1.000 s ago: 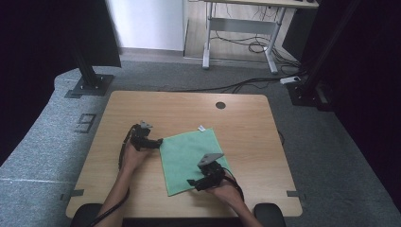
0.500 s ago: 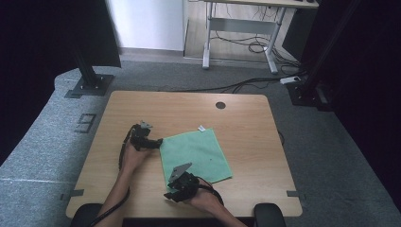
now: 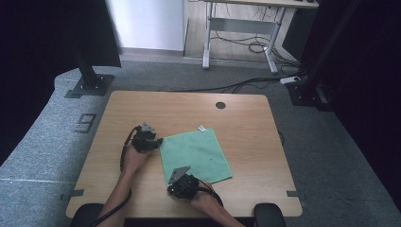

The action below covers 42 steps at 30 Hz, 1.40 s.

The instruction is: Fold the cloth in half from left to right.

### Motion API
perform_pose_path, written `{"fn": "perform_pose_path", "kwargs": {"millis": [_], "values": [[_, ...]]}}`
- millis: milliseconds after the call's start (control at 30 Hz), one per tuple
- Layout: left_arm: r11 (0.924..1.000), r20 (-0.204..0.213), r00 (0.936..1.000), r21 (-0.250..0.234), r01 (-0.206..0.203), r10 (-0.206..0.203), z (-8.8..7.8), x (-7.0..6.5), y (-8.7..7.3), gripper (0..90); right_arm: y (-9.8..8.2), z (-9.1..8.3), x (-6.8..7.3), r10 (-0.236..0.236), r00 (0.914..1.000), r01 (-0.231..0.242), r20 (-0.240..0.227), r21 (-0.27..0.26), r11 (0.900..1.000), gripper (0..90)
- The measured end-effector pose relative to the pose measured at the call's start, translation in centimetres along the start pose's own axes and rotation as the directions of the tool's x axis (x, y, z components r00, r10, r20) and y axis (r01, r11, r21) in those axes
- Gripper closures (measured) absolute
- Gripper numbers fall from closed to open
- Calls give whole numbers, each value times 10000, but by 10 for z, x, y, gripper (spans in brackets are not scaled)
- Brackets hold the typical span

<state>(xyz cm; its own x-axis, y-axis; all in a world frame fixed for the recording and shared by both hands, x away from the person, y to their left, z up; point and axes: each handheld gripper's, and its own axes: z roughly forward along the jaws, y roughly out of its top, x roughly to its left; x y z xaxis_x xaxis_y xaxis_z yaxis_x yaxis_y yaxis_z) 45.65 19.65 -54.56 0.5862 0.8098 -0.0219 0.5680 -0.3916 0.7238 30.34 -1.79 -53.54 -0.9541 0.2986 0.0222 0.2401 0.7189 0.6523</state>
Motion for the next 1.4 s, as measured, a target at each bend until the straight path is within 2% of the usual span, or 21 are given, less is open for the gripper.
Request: {"fn": "perform_pose_path", "kwargs": {"millis": [67,100,133,200,300,400,567,600,800,833,1000,1133,1300,1400], "values": [[10000,218,9998,-24,-48,48,0,-3,0,711,0,0,-1,96,9999,-96,-58,-24,10000,859],[10000,328,9994,-9,-59,59,0,-5,1,853,-1,0,-2,251,9996,-252,-150,-52,9997,860],[10000,433,9990,-3,-68,68,1,-6,1,875,-1,0,-3,306,9993,-308,-205,-82,9995,861],[10000,398,9992,66,-56,54,1,-7,2,883,-1,0,-4,347,9990,-350,-265,-99,9993,862],[9996,596,9981,230,141,-154,0,-5,4,892,-2,-1,-5,478,9983,-482,-348,-128,9988,863],[9993,446,9990,363,-3,-14,-1,-7,7,892,-2,-3,-5,445,9982,-452,-413,-162,9988,864],[9997,452,9990,216,-64,54,-5,-11,17,891,1,-14,-7,507,9977,-528,-442,-481,9974,863],[9998,490,9988,161,-87,79,-6,-12,20,891,1,-21,-8,546,9977,-571,-405,-620,9964,863],[9992,497,9980,-109,-387,392,-10,-21,44,889,-2,-39,-16,711,9972,-727,-223,-848,9937,863],[9989,511,9977,-148,-438,445,-10,-23,47,889,-4,-46,-19,809,9966,-817,-120,-948,9921,863],[9977,571,9962,-192,-643,653,-5,-32,64,887,-9,-62,-26,1015,9948,-993,128,-1160,9883,863],[9963,642,9943,-208,-837,849,1,-41,75,886,-21,-77,-32,1270,9911,-1209,407,-1287,9843,863],[9925,791,9897,-359,-1166,1191,9,-57,92,885,-38,-94,-41,1615,9847,-1505,652,-1482,9774,863],[9875,815,9843,-280,-1550,1568,15,-66,102,885,-45,-102,-44,1788,9810,-1651,754,-1595,9733,862]]}}
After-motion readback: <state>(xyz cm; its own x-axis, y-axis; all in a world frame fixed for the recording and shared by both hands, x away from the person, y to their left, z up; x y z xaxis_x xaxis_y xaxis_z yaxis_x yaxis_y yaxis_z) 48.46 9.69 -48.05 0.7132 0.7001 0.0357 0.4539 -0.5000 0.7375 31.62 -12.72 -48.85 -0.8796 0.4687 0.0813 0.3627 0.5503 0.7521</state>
